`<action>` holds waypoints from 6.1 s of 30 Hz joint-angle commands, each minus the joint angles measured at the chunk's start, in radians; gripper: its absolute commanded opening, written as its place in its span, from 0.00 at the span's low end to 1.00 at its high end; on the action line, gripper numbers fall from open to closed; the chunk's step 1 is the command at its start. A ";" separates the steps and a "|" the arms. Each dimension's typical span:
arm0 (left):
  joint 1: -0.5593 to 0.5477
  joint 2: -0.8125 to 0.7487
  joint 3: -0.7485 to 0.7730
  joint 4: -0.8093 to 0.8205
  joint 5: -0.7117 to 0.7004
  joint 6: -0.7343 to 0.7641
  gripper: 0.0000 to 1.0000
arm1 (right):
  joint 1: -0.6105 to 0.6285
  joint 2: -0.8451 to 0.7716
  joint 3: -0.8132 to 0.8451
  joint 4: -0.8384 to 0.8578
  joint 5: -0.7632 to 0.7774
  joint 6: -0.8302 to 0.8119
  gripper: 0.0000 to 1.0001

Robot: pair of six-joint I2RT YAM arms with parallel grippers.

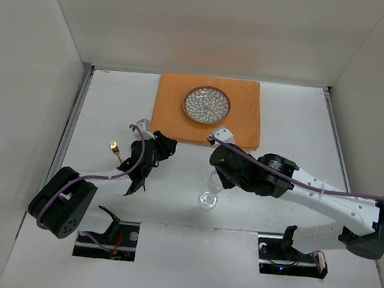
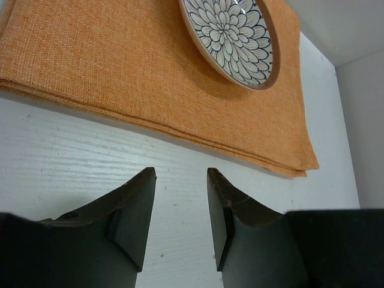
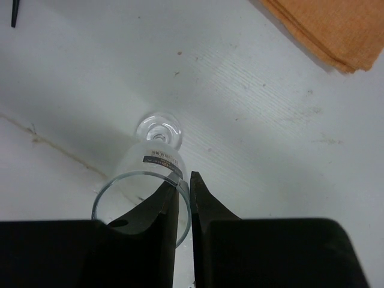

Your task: Set the dinner table for one person

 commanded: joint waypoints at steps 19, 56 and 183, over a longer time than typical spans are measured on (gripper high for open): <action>-0.013 -0.005 0.016 0.047 -0.005 0.005 0.38 | -0.756 0.317 0.487 0.537 -0.058 -0.235 0.13; 0.010 0.027 0.017 0.055 0.001 -0.003 0.39 | -0.920 1.040 1.251 0.301 -0.121 -0.247 0.30; -0.262 1.159 1.765 -0.792 -0.119 0.107 0.02 | -0.900 -0.514 -1.014 1.355 -0.187 0.390 0.52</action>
